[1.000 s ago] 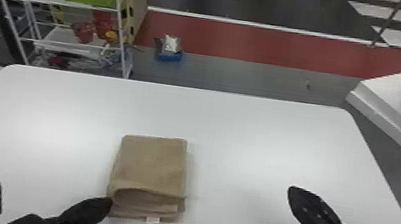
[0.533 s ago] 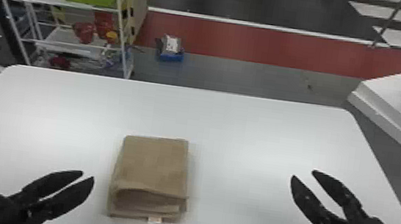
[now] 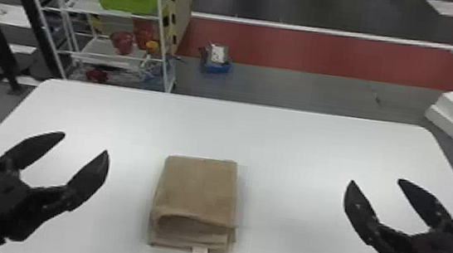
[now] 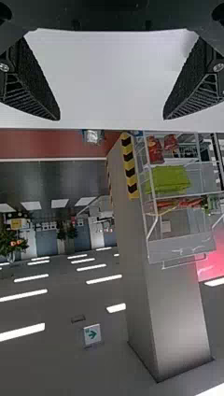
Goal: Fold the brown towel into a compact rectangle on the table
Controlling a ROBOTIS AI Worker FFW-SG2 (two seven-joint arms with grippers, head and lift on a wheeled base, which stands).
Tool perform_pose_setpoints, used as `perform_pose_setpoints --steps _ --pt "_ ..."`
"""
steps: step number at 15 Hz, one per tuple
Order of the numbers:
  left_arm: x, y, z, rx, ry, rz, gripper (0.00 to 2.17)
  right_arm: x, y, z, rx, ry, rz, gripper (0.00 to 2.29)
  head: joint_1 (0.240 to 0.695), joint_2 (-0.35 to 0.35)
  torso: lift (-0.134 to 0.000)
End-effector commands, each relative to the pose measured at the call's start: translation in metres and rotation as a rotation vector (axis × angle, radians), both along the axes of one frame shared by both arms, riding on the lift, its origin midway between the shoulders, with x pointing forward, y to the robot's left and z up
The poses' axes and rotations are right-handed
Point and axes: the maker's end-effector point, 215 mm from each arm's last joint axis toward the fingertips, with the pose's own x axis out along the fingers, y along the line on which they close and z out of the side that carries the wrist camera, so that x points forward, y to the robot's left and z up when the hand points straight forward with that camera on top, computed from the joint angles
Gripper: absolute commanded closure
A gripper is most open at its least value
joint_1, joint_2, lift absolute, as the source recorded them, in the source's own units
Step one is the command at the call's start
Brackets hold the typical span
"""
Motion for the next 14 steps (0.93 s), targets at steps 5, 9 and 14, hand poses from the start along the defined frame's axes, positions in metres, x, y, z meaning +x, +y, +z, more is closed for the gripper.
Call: perform_pose_setpoints --steps 5,9,14 --pt "0.019 -0.024 0.017 0.107 -0.222 0.157 0.05 -0.004 0.055 0.005 -0.068 -0.035 0.015 0.07 0.695 0.145 -0.124" --pt "0.040 -0.053 -0.034 0.130 -0.030 0.111 0.05 0.020 0.051 -0.015 -0.055 0.050 0.027 0.07 0.695 0.107 -0.124" --pt "0.047 -0.041 -0.036 0.136 -0.038 0.154 0.05 0.020 0.049 -0.019 -0.049 0.064 0.031 0.07 0.695 0.084 -0.124"
